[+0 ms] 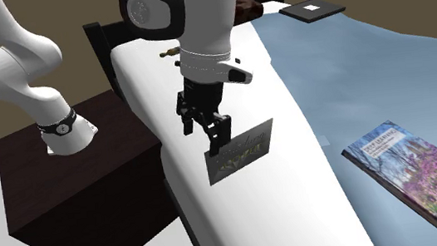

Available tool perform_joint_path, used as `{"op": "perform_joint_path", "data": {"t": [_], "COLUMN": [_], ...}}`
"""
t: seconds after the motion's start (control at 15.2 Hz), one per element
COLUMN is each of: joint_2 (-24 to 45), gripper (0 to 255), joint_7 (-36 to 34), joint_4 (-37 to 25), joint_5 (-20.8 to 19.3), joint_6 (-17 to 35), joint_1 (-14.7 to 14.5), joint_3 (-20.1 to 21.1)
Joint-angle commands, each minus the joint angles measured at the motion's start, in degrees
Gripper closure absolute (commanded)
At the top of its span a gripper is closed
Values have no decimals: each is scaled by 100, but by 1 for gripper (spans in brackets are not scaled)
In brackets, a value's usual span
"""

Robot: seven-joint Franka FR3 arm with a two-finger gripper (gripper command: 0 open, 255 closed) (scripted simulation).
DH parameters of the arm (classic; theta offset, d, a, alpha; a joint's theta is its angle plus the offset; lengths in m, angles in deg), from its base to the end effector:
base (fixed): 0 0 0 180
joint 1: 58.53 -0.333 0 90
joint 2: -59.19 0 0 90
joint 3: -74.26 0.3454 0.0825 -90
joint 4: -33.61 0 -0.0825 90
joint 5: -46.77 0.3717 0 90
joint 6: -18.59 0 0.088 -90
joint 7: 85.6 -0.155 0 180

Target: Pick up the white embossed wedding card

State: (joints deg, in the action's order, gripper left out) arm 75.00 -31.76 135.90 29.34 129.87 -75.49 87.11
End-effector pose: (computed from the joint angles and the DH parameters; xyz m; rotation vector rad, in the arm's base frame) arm 0.5509 0.2675 0.3826 2.0708 2.0936 -0.2233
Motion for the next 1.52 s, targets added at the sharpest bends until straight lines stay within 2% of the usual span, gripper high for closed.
{"op": "perform_joint_path", "data": {"t": [0.0, 0.4, 0.46, 1.06, 1.45], "joint_2": [76, 217, 232, 218, 36], "gripper": [0, 0, 255, 255, 255], "joint_7": [-9, -103, -107, -103, 19], "joint_4": [54, 217, 194, 216, -3], "joint_5": [-38, -109, -111, -109, -18], "joint_6": [133, 422, 413, 422, 41], "joint_1": [-12, -17, -22, -17, -11], "joint_3": [3, -18, -17, -18, 9]}}
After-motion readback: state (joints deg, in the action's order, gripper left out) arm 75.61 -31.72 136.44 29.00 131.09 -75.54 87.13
